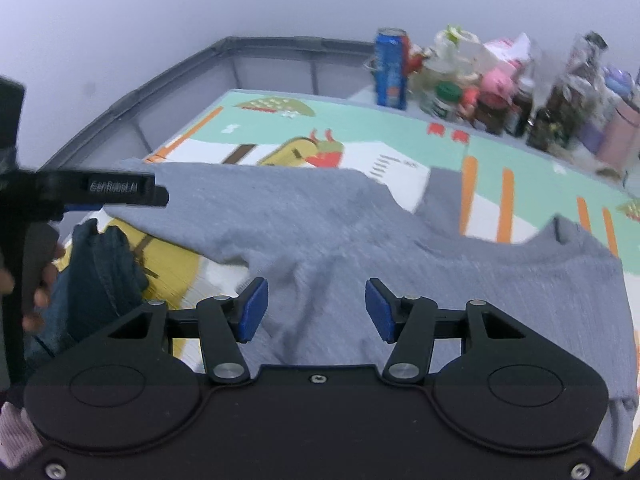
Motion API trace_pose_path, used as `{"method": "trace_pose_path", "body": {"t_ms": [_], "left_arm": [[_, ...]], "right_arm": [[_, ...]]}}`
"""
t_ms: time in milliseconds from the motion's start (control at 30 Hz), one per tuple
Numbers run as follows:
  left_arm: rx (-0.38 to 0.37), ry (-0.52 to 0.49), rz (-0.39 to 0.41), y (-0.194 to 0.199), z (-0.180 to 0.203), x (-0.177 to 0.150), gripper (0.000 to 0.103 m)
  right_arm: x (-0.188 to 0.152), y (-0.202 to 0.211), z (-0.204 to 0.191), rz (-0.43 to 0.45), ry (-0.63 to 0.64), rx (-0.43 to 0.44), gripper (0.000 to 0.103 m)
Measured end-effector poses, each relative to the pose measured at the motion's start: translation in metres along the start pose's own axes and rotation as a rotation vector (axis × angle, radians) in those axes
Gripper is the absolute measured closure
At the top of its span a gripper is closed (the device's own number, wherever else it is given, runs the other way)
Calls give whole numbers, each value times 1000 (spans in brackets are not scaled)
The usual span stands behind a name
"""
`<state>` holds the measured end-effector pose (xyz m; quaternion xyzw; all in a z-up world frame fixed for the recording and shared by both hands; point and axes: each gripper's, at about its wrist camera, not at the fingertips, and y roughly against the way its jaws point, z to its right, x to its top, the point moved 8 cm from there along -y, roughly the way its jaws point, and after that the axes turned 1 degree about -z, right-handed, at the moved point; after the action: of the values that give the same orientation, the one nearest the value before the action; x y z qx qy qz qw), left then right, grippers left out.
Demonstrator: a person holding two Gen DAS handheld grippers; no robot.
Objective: Fold clothes
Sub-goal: 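Lay the grey sleeve down flat and open the left gripper, then grasp the other folded grey sleeve with the right gripper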
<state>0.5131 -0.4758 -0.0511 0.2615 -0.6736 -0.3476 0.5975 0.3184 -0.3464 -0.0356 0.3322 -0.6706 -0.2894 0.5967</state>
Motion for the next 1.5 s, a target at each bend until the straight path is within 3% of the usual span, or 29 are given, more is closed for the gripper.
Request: {"method": "trace_pose_path", "body": {"t_ms": [267, 433, 567, 767, 1100, 1167, 1233, 1333, 1500], "left_arm": [[-69, -142, 1, 4, 37, -53, 10], [-135, -223, 14, 9, 51, -82, 10], [-145, -267, 51, 13, 55, -92, 9], [-207, -231, 45, 8, 49, -98, 8], [-214, -192, 1, -3, 35, -111, 7], [-214, -180, -5, -4, 33, -112, 7], [-212, -169, -11, -5, 31, -111, 7], [-220, -155, -15, -5, 29, -110, 7], [-236, -145, -18, -1, 33, -106, 7]], "right_arm": [[-25, -10, 6, -16, 14, 14, 51], [-28, -23, -7, -8, 53, 52, 50], [-24, -36, -18, -20, 78, 82, 50], [-18, -59, -41, -46, 143, 153, 50], [-21, -102, -63, -121, 208, 212, 53], [-22, -107, -66, -128, 220, 195, 57], [-24, -111, -67, -135, 231, 177, 77], [-23, -113, -64, -138, 227, 147, 93], [-18, -102, -53, -108, 197, 115, 98]]}}
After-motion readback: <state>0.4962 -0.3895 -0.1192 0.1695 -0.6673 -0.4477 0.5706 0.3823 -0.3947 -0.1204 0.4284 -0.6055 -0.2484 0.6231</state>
